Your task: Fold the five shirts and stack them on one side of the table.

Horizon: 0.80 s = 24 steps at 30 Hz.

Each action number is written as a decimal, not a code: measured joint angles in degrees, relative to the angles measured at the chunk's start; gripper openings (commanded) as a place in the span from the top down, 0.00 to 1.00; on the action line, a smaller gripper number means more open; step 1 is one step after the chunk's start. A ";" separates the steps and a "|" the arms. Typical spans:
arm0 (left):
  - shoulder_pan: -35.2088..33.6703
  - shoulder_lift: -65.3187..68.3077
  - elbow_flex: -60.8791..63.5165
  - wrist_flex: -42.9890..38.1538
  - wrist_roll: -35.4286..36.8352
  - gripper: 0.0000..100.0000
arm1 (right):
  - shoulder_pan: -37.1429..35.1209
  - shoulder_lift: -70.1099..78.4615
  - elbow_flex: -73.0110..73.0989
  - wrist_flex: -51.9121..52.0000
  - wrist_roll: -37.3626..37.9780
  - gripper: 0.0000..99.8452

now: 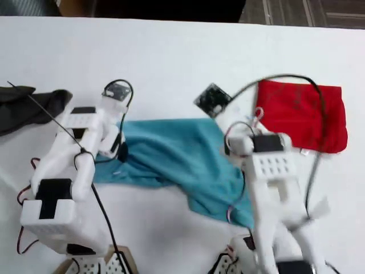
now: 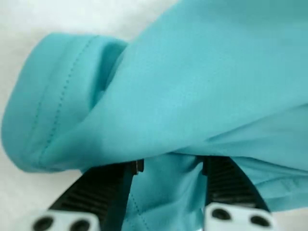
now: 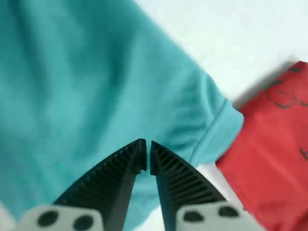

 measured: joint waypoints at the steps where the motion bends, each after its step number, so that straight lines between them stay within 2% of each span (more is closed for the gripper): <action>1: 0.00 0.00 0.00 0.00 0.00 0.79 | 0.00 4.31 -0.88 -2.55 -0.44 0.98; 8: -0.18 0.00 -0.44 0.97 0.00 0.79 | 5.36 32.88 -17.14 -5.45 -1.14 0.98; 12: -1.41 0.88 -5.63 7.12 -0.09 0.79 | 7.21 45.36 -31.65 -0.35 -1.14 0.98; 17: -6.07 2.29 -14.24 14.15 -5.45 0.79 | 7.21 59.34 -51.08 7.74 -1.14 0.98; 24: -7.65 16.26 -27.78 18.99 -8.26 0.79 | 7.21 72.09 -73.41 18.90 -1.14 0.98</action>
